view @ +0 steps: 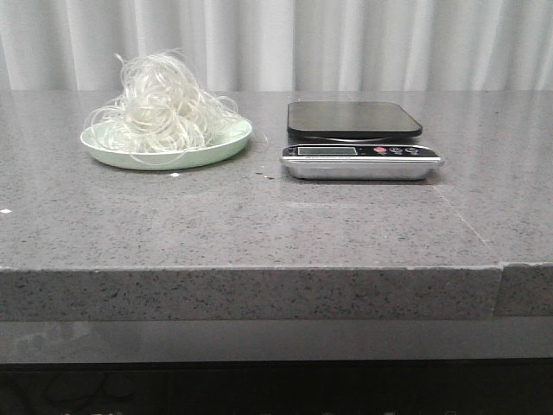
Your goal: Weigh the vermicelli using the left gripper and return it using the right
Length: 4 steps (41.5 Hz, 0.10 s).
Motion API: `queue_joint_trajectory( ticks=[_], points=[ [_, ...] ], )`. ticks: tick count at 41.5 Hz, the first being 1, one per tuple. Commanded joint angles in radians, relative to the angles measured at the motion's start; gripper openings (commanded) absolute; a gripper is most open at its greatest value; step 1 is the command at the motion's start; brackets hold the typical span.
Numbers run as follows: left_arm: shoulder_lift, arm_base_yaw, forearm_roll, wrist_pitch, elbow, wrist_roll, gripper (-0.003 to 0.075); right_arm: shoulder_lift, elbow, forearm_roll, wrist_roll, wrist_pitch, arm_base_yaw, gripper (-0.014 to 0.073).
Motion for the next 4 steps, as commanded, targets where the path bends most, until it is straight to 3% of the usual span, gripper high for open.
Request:
queue_joint_trajectory(
  ticks=[1, 4],
  points=[
    [-0.021, 0.001, -0.007, -0.079, 0.006, -0.012, 0.0142, -0.014, -0.008, 0.005, -0.001, -0.088, -0.006, 0.0159],
    [-0.021, 0.001, -0.007, -0.079, 0.006, -0.012, 0.0142, -0.014, -0.008, 0.005, -0.001, -0.088, -0.006, 0.0159]
  ],
)
